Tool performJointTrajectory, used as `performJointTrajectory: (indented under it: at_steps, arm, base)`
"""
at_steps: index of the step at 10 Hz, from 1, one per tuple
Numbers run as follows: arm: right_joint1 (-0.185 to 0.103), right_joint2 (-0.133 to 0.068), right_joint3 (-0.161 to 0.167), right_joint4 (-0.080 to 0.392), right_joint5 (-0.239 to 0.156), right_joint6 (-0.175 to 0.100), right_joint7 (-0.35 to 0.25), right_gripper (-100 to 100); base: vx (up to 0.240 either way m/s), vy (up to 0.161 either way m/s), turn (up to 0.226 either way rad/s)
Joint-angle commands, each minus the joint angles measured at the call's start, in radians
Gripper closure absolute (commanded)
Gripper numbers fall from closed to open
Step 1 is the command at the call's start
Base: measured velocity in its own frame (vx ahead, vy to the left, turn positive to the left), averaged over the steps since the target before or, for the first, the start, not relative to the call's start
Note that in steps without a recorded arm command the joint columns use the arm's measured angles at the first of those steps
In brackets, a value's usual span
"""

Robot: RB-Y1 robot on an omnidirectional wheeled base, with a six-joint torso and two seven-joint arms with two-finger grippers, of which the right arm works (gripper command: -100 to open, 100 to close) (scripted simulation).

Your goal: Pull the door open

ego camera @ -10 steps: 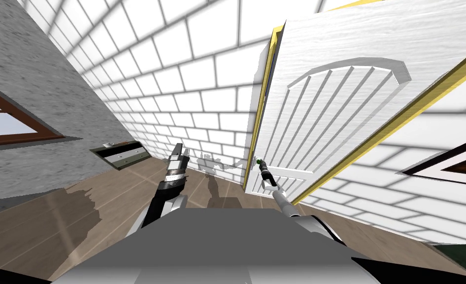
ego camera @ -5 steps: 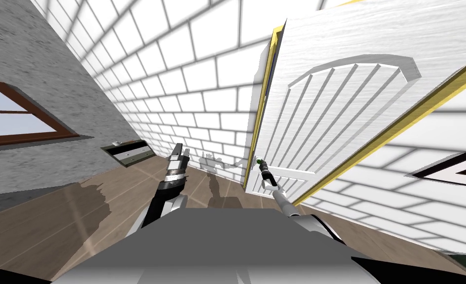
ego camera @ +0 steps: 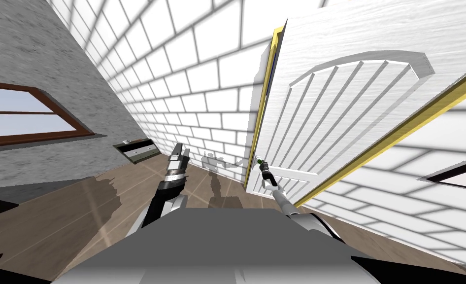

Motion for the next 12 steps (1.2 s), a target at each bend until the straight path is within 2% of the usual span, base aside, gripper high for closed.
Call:
performJointTrajectory:
  at_steps: [1,3,4,8,9,11,12]
  arm:
    - [-0.006,0.009,0.006,-0.009,-0.015,0.004,-0.050,100]
    - [-0.010,0.008,0.005,-0.004,-0.029,0.002,-0.097,100]
    - [-0.010,0.008,0.005,-0.004,-0.029,0.002,-0.097,100]
    - [-0.019,0.007,0.004,0.011,-0.069,-0.002,-0.221,100]
    - [-0.019,0.007,0.004,0.011,-0.069,-0.002,-0.221,100]
    - [-0.025,0.006,0.003,0.020,-0.095,-0.005,-0.286,100]
    - [-0.025,0.006,0.003,0.020,-0.095,-0.005,-0.303,100]
  base:
    - [-0.048,-0.019,0.069]
    - [-0.058,-0.022,0.066]
    - [-0.014,-0.006,-0.002]
    - [-0.041,-0.021,0.073]
    - [-0.037,-0.016,0.041]
    - [-0.047,-0.024,0.072]
    - [-0.040,-0.022,0.050]
